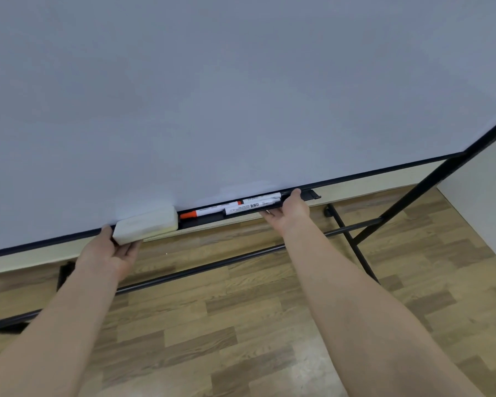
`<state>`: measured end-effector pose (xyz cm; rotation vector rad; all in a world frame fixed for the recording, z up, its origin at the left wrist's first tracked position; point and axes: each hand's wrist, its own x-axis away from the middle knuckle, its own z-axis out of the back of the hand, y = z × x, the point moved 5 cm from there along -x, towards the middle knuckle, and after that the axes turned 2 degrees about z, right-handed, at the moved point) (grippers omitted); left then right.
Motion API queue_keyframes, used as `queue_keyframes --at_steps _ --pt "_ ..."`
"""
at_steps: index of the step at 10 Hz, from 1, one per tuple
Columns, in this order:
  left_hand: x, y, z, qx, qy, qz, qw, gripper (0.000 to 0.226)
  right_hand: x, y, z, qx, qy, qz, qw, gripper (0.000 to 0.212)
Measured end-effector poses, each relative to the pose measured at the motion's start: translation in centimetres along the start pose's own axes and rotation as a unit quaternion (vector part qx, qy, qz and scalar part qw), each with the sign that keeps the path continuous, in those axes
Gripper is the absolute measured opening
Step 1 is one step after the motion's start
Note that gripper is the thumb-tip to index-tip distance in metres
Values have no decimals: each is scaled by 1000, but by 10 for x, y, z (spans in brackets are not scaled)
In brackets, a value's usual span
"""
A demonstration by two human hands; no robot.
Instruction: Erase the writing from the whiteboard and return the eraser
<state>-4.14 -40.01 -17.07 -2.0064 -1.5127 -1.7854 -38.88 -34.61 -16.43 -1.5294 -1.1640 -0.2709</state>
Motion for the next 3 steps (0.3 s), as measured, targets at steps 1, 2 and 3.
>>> queue_keyframes --at_steps 1,2,3 --pt "15 -2 1 -19 -10 10 1000 38 10 3 3 -10 -6 -8 1000 52" --pt "38 -4 13 1 -9 21 1000 47 31 3 8 -10 -13 -31 999 60" --pt "59 -7 25 58 -17 44 997 51 56 3 11 -4 -23 -55 998 64"
